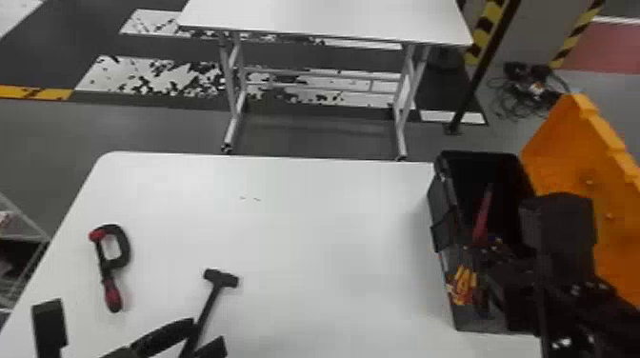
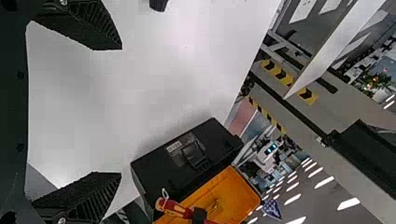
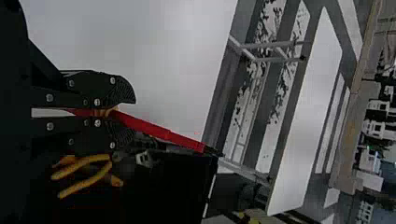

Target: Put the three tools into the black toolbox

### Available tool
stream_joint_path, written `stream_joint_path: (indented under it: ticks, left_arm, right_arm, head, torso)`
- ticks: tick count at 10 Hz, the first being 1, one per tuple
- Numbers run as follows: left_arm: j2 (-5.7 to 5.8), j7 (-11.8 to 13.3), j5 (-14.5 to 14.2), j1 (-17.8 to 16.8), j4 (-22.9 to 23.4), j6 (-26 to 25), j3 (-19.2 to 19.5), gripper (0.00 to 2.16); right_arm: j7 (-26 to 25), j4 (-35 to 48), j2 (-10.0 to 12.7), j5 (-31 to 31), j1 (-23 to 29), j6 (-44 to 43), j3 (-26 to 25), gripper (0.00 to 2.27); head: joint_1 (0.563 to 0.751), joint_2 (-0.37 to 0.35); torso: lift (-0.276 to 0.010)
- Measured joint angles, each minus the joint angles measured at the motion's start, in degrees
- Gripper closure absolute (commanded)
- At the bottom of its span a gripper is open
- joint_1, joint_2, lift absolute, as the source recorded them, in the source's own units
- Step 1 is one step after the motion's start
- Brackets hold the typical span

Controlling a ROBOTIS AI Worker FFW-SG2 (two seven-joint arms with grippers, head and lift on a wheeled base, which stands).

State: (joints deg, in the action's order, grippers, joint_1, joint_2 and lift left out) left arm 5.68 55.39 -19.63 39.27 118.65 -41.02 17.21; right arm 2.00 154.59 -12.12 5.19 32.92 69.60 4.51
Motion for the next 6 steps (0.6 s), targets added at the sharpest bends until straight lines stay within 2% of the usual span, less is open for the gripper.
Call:
stream_joint_path:
  ticks: [2, 3, 5, 6]
  left_arm:
    - [-0.42, 0.27, -0.21, 0.8, -0.37, 0.59, 1.49, 0.04]
    - [-0.61, 0.41, -0.23, 1.11, -0.39, 0.74, 2.0, 0.04]
    - [-0.64, 0.76, -0.25, 1.24, -0.26, 0.94, 2.14, 0.04]
    - [-0.6, 0.97, -0.39, 1.25, -0.16, 0.9, 2.25, 0.04]
  right_arm:
    - [-4.88, 0.09, -3.36, 4.75, -0.26, -2.82, -0.84, 2.24]
    - [-5.64, -0.21, -4.44, 6.14, -0.49, -4.2, -1.18, 2.24]
    - [-5.83, -3.83, -4.84, 7.1, 0.74, -10.66, -2.05, 2.24]
    - [-5.74, -7.51, -4.67, 6.99, 1.76, -16.7, -2.13, 2.02]
  head:
    - [0.695, -0.167]
    - [0.695, -0.183]
    - [0.695, -0.196]
    - [0.695, -0.191]
  torso:
    - [-0.051]
    - [-0.051]
    - [-0.051]
    - [-0.051]
